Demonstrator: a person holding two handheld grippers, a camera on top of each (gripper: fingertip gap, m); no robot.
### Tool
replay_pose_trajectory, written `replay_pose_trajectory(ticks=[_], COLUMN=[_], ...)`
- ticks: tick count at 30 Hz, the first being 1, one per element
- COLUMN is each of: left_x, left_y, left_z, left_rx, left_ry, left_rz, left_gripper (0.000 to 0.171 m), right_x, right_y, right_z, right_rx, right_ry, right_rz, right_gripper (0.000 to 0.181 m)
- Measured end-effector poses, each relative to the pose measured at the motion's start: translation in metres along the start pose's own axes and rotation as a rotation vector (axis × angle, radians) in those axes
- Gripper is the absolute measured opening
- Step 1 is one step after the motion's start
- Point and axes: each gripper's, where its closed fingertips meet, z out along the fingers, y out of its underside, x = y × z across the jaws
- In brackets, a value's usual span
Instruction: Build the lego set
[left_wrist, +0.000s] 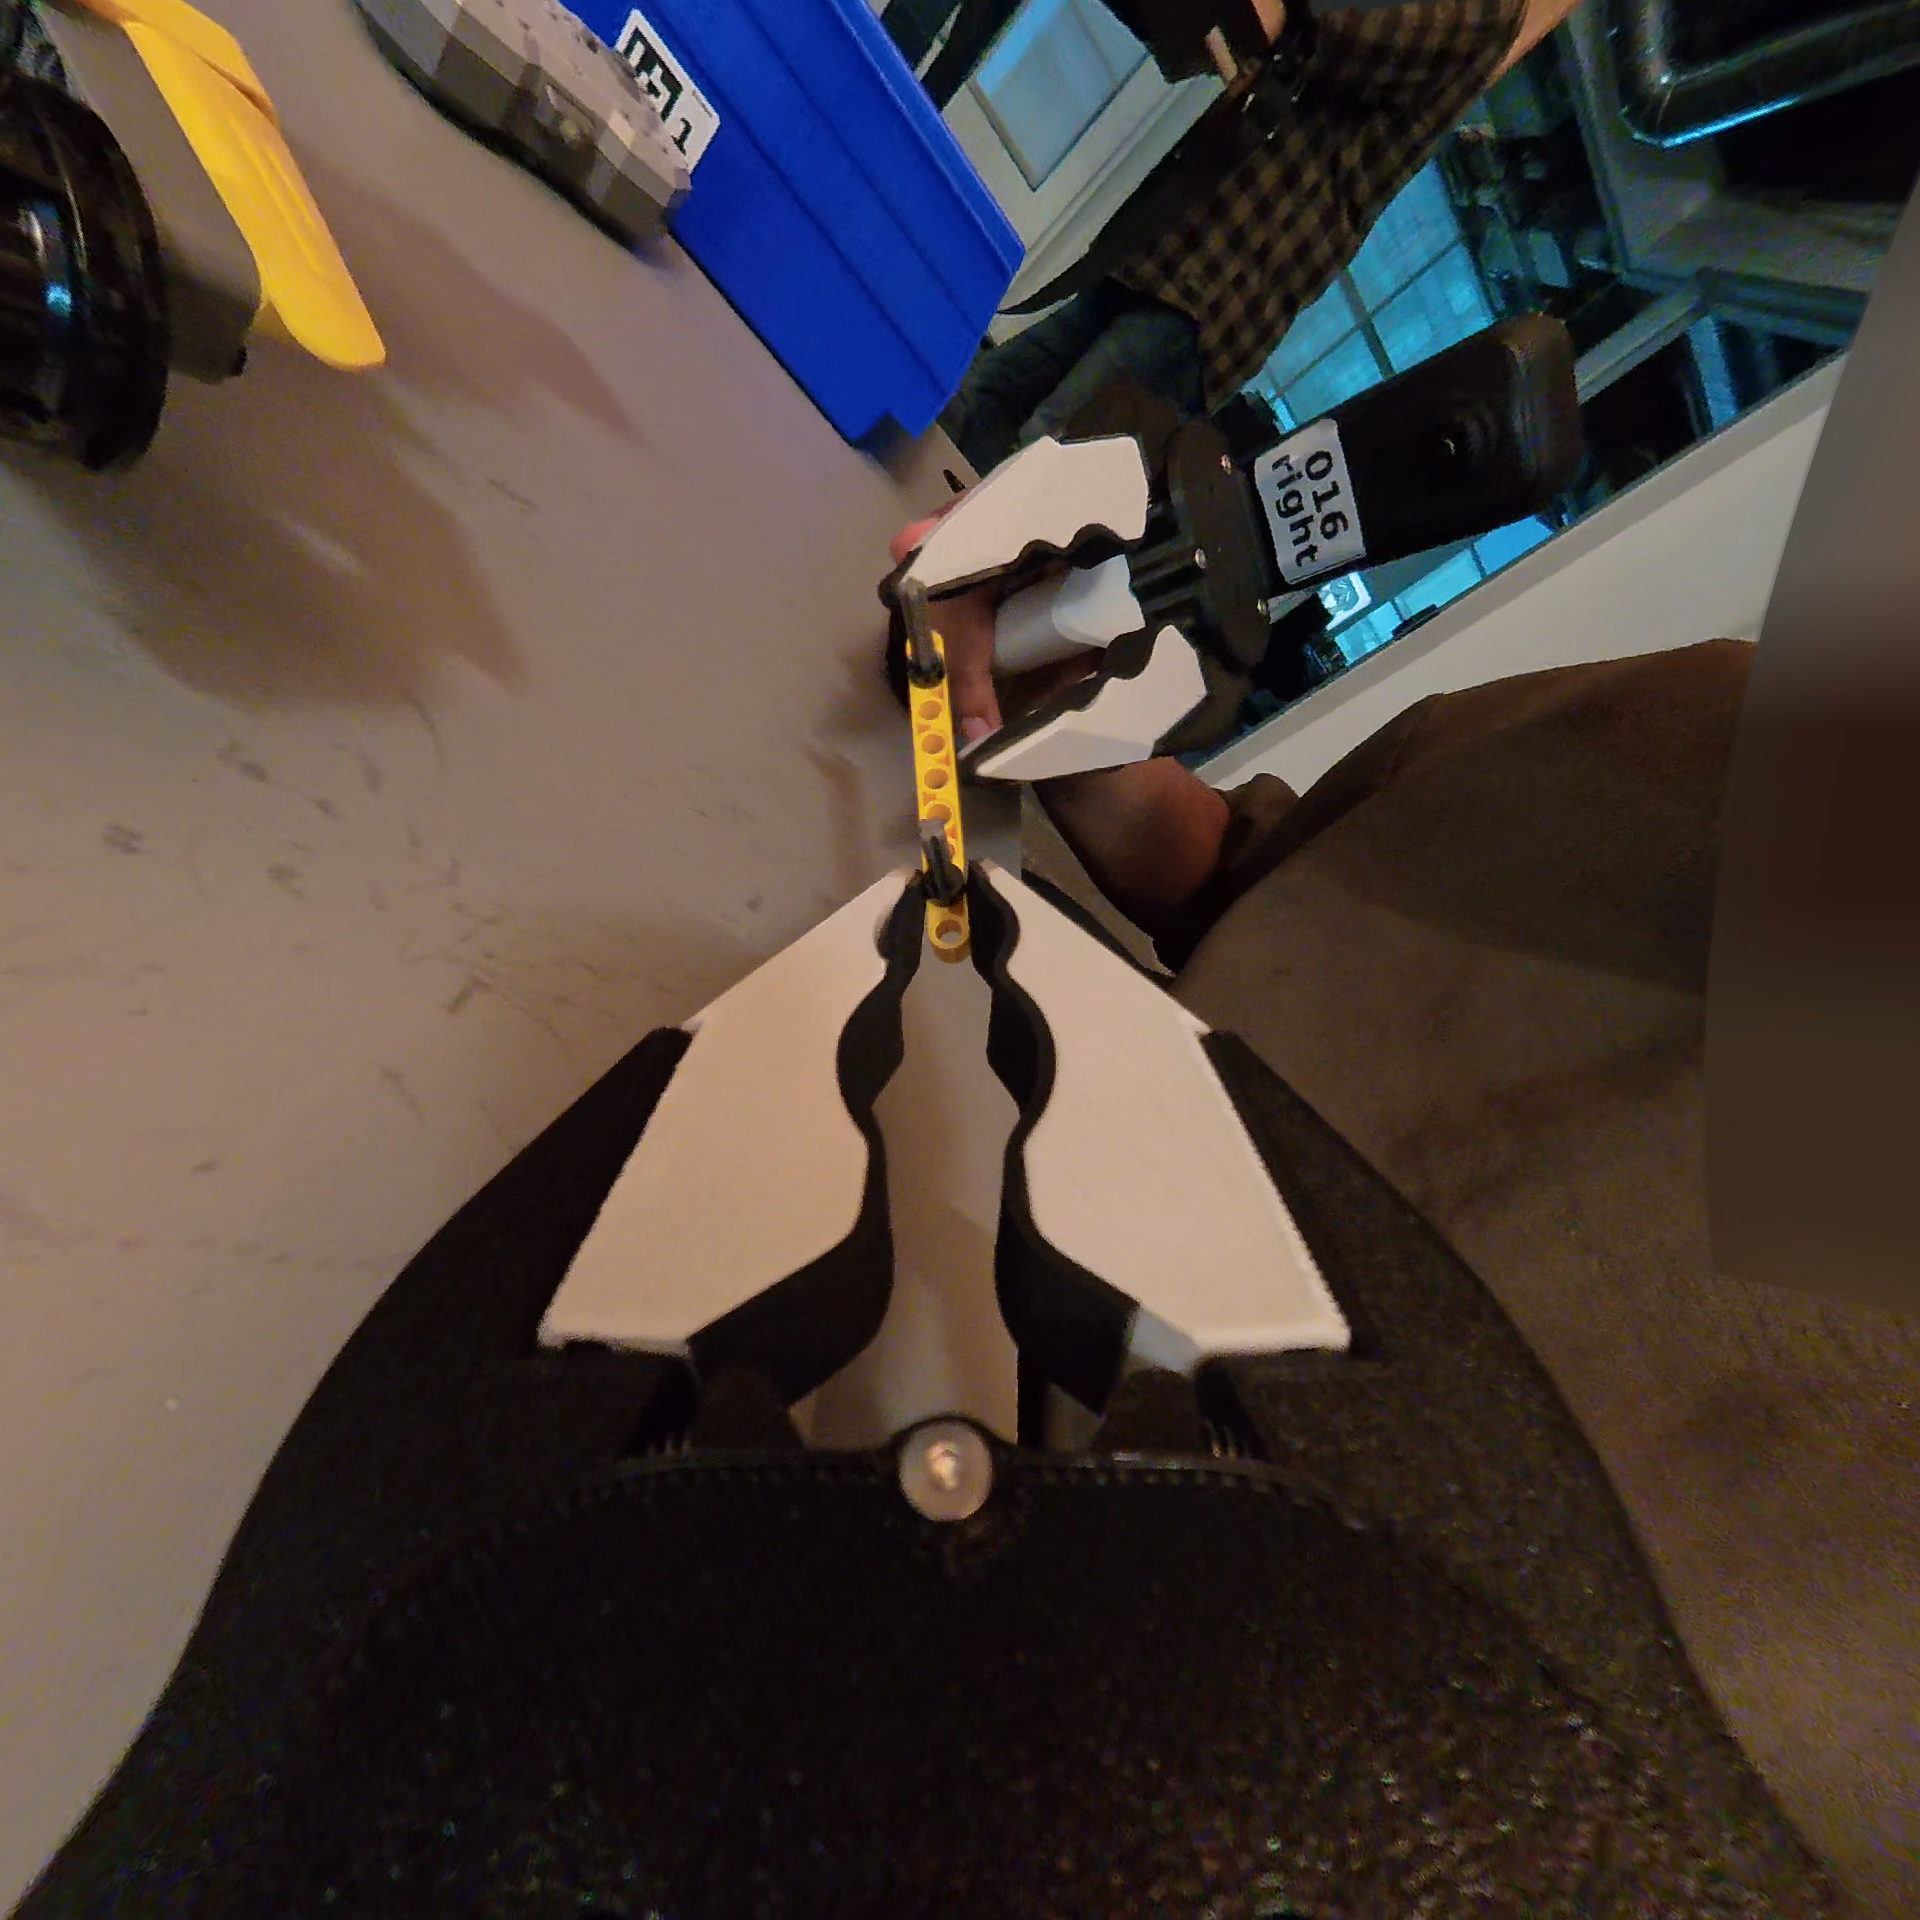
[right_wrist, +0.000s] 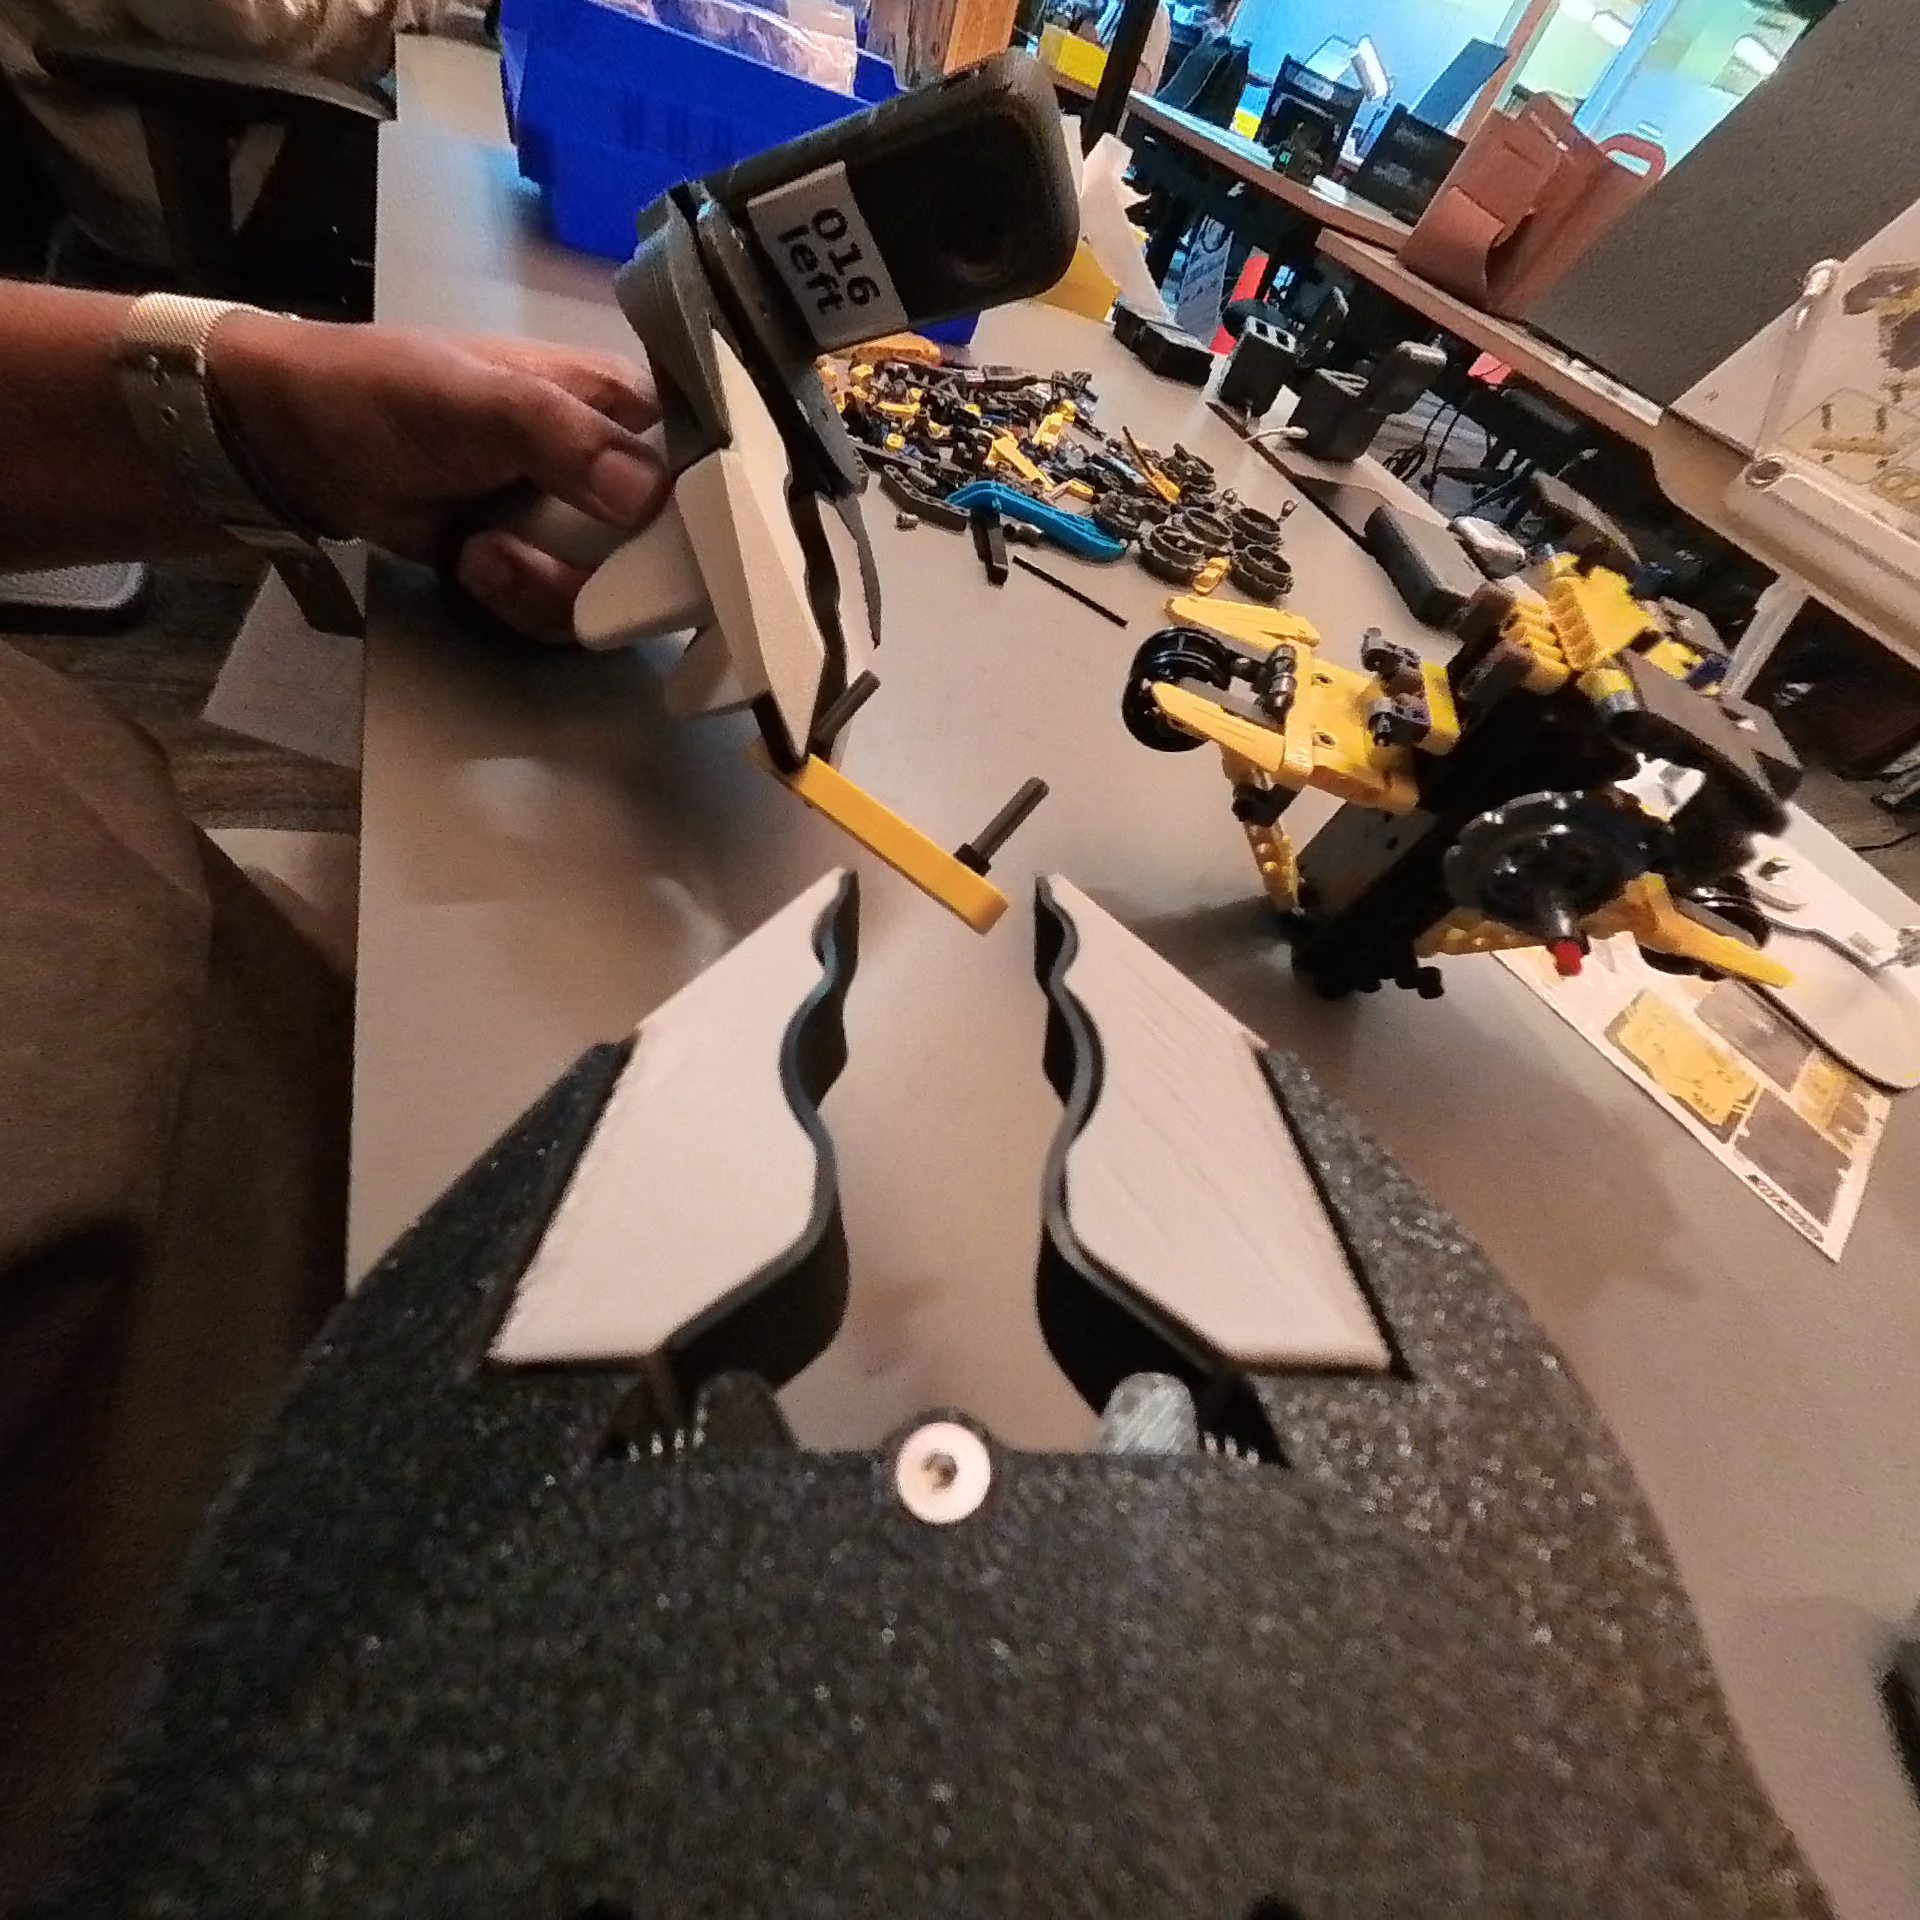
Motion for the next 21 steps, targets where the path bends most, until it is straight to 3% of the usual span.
replay_pose_trajectory(ticks=[8, 18, 21], left_x=[0.0019, 0.0045, 0.007], left_y=[-0.0015, -0.0035, -0.0092], left_z=[-0.0014, -0.0035, -0.0071], left_rx=[0.011, 0.026, 0.071], left_ry=[0.021, 0.041, 0.04], left_rz=[-0.006, -0.002, 0.027], left_gripper=[0.006, 0.007, 0.017], right_x=[0.002, 0.0001, 0.0002], right_y=[-0.0027, -0.0017, -0.0022], right_z=[-0.0019, -0.001, -0.0015], right_rx=[0.026, 0.018, 0.022], right_ry=[-0.007, -0.015, -0.026], right_rz=[0.004, -0.003, 0.013], right_gripper=[0.02, 0.015, 0.013])
